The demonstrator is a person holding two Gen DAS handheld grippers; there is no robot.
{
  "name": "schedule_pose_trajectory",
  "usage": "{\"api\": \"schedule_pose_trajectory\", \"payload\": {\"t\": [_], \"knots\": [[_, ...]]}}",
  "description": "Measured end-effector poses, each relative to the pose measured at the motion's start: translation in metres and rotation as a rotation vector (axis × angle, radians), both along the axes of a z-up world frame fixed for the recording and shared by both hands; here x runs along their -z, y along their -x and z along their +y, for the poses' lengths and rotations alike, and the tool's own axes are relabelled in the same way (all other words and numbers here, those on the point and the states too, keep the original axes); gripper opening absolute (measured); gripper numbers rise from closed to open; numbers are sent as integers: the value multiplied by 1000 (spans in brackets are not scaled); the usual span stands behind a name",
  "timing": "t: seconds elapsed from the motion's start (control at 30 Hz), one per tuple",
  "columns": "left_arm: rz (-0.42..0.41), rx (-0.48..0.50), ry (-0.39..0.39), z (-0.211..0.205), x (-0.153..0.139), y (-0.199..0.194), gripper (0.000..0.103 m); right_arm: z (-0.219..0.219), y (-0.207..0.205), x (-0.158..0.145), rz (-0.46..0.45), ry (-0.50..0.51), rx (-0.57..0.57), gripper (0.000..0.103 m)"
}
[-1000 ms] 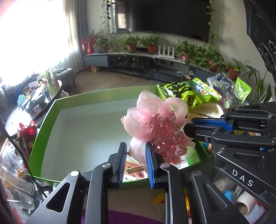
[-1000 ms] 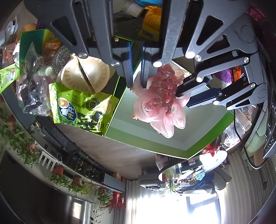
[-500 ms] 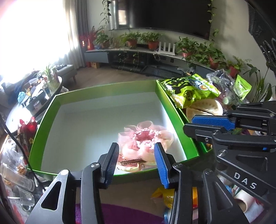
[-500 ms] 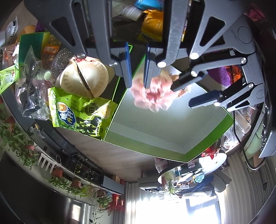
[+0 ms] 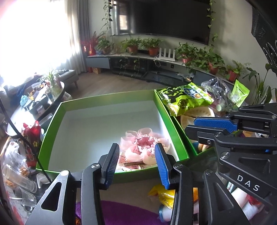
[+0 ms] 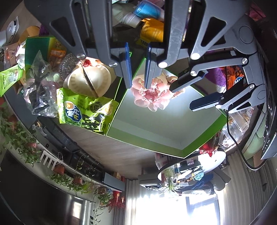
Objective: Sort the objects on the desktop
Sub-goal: 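Move the right tool back over the pile of toys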
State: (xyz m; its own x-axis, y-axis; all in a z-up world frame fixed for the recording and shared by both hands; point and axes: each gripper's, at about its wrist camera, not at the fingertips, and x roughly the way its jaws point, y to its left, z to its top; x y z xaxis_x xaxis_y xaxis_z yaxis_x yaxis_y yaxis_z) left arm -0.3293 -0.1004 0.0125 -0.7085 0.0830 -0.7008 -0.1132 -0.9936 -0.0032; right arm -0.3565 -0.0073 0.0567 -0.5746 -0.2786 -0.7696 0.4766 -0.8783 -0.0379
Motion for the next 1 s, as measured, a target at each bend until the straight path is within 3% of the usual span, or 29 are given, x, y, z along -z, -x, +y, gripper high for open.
{"api": "schedule_pose_trajectory", "payload": {"t": [0.67, 0.73, 0.77, 1.0], "knots": [[94, 12, 9, 24, -50, -67, 44, 27, -79, -58, 107, 20, -3, 26], [107, 8, 2, 27, -53, -75, 67, 31, -88, -60, 111, 22, 0, 27], [121, 6, 0, 29, -55, -80, 70, 34, -94, -61, 115, 23, 1, 27], [143, 22, -11, 43, -63, -111, 71, 58, -131, -66, 130, 44, 18, 31]]}}
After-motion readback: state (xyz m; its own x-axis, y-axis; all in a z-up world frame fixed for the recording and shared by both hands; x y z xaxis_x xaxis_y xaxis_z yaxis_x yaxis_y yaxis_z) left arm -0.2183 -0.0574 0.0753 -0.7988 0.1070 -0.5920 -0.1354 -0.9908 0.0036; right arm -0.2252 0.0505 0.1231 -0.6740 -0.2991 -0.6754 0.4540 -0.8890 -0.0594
